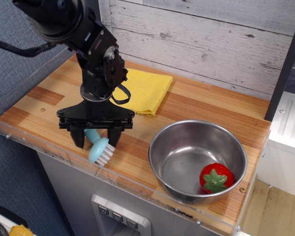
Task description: Put the scrubber behind the pot.
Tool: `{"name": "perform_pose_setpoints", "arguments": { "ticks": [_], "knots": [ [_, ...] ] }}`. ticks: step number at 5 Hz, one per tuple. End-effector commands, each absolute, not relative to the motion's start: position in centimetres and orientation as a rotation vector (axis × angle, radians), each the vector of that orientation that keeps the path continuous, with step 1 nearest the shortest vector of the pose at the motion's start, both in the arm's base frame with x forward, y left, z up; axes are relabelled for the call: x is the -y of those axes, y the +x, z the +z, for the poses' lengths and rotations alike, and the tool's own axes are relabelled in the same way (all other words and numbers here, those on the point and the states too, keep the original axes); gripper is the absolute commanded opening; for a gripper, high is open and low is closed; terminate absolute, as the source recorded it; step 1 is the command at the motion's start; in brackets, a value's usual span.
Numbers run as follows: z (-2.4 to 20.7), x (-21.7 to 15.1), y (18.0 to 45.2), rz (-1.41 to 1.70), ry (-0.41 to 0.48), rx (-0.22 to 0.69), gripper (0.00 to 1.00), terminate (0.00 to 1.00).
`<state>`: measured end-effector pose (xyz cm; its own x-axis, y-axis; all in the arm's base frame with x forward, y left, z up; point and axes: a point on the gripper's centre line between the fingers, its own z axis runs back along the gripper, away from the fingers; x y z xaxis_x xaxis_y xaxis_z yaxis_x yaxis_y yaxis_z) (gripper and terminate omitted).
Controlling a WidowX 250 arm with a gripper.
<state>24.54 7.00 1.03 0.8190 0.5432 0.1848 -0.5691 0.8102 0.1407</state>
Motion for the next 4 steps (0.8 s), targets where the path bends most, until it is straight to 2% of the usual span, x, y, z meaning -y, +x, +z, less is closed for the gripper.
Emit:
{"name": "perform_pose_setpoints", "arguments": {
  "ticks": [1,2,3,4],
  "knots": [
    [3.7,-7.2,24.6,0.584,0.188,0.228,0.00,0.00],
    [5.6,-7.2,24.9,0.562,0.175,0.305,0.00,0.00],
    [8.6,-7.0,25.8,0.515,0.097,0.319,0.00,0.00],
    [10.7,-5.7,28.6,0.490,0.009,0.293,0.00,0.00]
  ]
}}
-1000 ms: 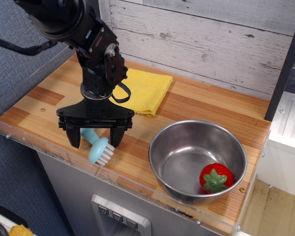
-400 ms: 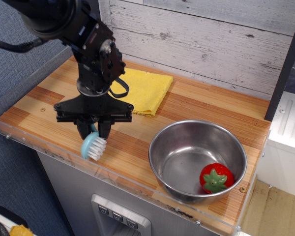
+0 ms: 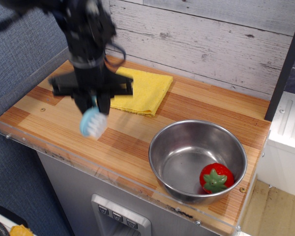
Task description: Put the scrubber behind the pot.
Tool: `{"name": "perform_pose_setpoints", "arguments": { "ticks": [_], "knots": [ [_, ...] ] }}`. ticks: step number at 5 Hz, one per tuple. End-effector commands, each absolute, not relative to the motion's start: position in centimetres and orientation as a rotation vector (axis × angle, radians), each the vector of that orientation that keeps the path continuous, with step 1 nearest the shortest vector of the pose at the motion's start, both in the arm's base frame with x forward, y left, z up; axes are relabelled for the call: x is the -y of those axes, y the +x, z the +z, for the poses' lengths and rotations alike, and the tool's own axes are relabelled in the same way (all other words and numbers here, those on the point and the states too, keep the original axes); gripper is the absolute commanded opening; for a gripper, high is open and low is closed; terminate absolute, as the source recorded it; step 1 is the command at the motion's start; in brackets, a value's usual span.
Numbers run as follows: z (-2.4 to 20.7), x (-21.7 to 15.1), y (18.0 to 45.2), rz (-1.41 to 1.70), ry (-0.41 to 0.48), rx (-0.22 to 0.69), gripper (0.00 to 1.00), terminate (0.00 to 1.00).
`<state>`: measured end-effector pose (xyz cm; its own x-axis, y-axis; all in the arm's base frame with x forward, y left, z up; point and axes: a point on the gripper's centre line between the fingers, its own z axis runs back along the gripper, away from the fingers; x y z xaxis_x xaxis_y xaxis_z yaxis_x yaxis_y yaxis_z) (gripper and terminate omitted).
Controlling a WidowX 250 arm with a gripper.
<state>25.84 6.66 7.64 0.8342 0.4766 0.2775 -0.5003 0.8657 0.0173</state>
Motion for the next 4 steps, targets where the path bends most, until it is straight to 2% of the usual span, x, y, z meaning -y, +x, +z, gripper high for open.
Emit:
{"name": "perform_pose_setpoints", "arguments": {
  "ticks": [1,2,3,4],
  "knots": [
    [11.4,-3.4,31.7,0.485,0.002,0.284,0.00,0.00],
    [10.8,0.3,35.9,0.488,-0.020,0.323,0.00,0.00],
    [9.4,3.7,39.0,0.442,-0.050,0.314,0.00,0.00],
    [7.7,6.5,40.1,0.401,-0.051,0.291,0.00,0.00]
  ]
}}
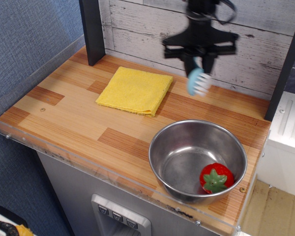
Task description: Put the scrubber behind the pot.
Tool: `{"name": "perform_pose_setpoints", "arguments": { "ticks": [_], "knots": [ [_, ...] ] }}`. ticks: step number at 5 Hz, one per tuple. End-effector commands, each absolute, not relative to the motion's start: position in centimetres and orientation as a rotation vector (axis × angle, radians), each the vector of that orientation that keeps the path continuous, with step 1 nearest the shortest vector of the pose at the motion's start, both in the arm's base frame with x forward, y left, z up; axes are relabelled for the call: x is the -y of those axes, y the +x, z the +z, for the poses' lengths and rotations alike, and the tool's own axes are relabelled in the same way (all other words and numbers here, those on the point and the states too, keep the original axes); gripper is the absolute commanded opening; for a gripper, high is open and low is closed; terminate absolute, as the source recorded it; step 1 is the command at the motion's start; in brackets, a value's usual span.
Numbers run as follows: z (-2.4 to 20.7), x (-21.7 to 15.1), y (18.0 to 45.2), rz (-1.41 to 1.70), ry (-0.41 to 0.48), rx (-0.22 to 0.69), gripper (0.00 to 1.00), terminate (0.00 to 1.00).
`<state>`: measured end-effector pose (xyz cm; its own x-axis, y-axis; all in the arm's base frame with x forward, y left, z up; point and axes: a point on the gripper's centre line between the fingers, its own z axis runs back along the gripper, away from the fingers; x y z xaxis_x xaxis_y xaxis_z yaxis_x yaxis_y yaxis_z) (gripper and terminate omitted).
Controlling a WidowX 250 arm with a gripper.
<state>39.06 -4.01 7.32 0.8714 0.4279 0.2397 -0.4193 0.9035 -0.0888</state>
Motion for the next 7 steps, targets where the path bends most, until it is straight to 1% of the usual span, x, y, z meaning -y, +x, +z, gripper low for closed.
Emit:
{"name": "perform_pose_setpoints", "arguments": {
  "ticks": [1,2,3,4,5,6,7],
  "knots": [
    [6.7,7.5,39.6,0.385,-0.034,0.272,0.00,0.00],
    [7.5,6.8,38.2,0.385,0.022,0.293,0.00,0.00],
    [6.7,5.6,37.1,0.404,0.048,0.282,0.00,0.00],
    [4.9,4.7,36.2,0.415,0.046,0.252,0.00,0.00],
    [4.4,4.8,36.0,0.425,0.003,0.229,1.00,0.00],
    [5.0,5.2,36.1,0.441,-0.057,0.237,1.00,0.00],
    [6.8,5.3,36.4,0.460,-0.087,0.262,1.00,0.00]
  ]
}}
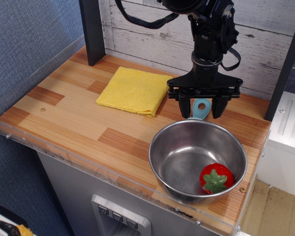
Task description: Put the scrubber behind the pot.
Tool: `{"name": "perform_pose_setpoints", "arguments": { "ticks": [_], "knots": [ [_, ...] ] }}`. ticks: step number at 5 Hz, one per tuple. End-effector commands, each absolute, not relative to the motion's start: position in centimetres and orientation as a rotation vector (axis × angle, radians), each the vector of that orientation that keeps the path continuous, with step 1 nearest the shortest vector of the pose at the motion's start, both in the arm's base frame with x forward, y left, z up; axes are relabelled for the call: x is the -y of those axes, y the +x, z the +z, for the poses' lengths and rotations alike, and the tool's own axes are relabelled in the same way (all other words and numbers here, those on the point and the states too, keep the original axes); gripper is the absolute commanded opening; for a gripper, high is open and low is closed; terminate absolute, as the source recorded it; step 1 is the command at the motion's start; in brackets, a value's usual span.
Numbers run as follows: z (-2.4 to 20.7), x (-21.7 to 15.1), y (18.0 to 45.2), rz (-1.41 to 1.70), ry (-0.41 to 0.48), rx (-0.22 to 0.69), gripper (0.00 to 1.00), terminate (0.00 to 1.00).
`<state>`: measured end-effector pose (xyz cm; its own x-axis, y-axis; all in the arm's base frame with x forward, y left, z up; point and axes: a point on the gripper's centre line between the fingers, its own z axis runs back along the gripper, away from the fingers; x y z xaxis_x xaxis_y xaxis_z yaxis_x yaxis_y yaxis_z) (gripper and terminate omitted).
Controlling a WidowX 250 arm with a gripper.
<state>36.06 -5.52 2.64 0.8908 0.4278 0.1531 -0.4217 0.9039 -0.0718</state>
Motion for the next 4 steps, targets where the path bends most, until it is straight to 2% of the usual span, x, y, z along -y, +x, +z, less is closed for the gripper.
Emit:
{"name": "perform_pose_setpoints", "arguments": {
  "ticks": [1,2,3,4],
  "knots": [
    [10.1,5.1,36.6,0.458,-0.060,0.308,1.00,0.00],
    [12.8,4.8,36.3,0.452,-0.059,0.329,1.00,0.00],
    [15.4,4.3,35.4,0.427,-0.087,0.305,1.00,0.00],
    [17.6,3.4,33.8,0.341,-0.168,0.289,1.00,0.00]
  ]
}}
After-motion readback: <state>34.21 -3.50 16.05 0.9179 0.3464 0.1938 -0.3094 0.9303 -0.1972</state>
